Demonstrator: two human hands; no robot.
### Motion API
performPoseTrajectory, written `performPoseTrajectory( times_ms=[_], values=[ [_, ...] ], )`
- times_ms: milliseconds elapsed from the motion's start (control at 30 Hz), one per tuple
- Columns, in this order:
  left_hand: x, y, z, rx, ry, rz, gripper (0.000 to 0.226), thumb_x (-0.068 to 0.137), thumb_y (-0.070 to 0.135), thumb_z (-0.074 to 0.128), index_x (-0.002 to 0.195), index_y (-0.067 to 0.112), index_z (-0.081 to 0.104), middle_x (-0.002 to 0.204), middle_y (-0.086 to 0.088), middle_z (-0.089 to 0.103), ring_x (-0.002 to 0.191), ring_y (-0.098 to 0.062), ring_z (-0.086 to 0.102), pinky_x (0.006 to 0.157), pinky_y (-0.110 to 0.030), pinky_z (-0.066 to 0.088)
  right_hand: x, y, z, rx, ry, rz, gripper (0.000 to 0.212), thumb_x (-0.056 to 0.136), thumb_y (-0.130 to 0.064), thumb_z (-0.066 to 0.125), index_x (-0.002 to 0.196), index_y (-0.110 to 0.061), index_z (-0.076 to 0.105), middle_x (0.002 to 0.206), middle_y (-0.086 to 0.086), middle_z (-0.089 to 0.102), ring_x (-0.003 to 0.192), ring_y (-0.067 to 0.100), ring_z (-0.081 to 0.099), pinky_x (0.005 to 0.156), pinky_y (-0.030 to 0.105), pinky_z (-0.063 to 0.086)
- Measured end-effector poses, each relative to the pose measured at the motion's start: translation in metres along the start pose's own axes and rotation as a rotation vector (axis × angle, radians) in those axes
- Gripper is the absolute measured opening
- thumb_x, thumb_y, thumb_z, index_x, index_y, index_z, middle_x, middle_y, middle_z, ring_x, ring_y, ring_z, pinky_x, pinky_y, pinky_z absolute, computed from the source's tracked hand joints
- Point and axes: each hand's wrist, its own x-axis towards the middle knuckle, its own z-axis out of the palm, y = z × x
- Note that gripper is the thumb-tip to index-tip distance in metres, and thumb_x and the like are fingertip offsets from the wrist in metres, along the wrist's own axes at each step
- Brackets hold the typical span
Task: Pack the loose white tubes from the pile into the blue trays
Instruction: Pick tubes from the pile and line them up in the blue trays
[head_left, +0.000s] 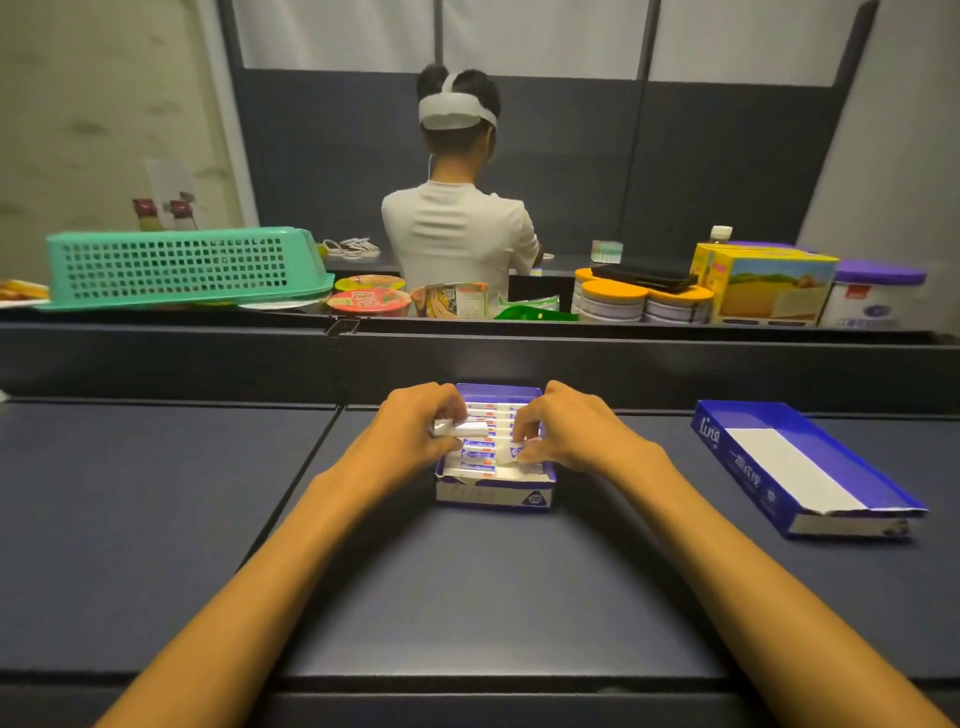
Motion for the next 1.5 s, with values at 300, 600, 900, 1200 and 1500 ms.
performPoseTrajectory(
  times_ms=[300, 600, 900, 1200, 1500],
  values=[
    [-0.002, -0.001, 0.000, 0.003, -0.005, 0.022, 0.027, 0.081, 0.016, 0.076, 0.104, 0.018, 0.062, 0.110, 0.002, 0.063, 0.101, -0.011, 0.058, 0.078, -0.026, 0.055, 0.008, -0.003, 0.002, 0.011, -0.011, -0.008, 0.024, 0.081, -0.040, 0.073, 0.101, -0.028, 0.069, 0.111, -0.004, 0.061, 0.105, 0.014, 0.049, 0.072, 0.026, 0.038],
    [-0.002, 0.003, 0.002, 0.006, -0.015, -0.002, 0.029, 0.081, 0.019, 0.076, 0.106, 0.018, 0.061, 0.114, 0.001, 0.063, 0.098, -0.009, 0.056, 0.072, -0.016, 0.049, 0.009, 0.003, 0.005, 0.071, 0.004, -0.030, 0.018, 0.086, -0.034, 0.070, 0.102, -0.025, 0.071, 0.110, -0.006, 0.067, 0.097, 0.007, 0.045, 0.070, 0.024, 0.040],
    [0.002, 0.016, 0.004, 0.084, 0.013, 0.046, 0.029, 0.078, 0.022, 0.078, 0.102, 0.025, 0.061, 0.103, 0.011, 0.059, 0.099, -0.010, 0.052, 0.079, -0.025, 0.047, -0.004, 0.023, 0.012, 0.278, 0.174, 0.049, 0.034, 0.090, -0.039, 0.064, 0.121, -0.029, 0.056, 0.126, -0.007, 0.056, 0.114, 0.008, 0.047, 0.088, 0.031, 0.048],
    [0.022, 0.043, 0.023, -0.056, -0.139, -0.044, 0.036, 0.069, 0.025, 0.086, 0.092, 0.027, 0.059, 0.092, 0.013, 0.059, 0.071, -0.002, 0.055, 0.061, -0.015, 0.042, -0.017, 0.043, 0.009, 0.396, 0.222, 0.119, 0.027, 0.090, -0.035, 0.063, 0.114, -0.023, 0.062, 0.114, -0.005, 0.063, 0.104, 0.007, 0.056, 0.089, 0.030, 0.052],
    [0.022, 0.045, 0.032, 0.113, -0.210, 0.053, 0.032, 0.072, 0.025, 0.083, 0.088, 0.025, 0.055, 0.092, 0.006, 0.064, 0.083, -0.014, 0.059, 0.074, -0.032, 0.056, -0.017, 0.041, 0.014, 0.430, 0.202, 0.105, 0.030, 0.090, -0.038, 0.063, 0.114, -0.020, 0.062, 0.113, -0.005, 0.064, 0.099, 0.005, 0.055, 0.079, 0.020, 0.047]
  ],
)
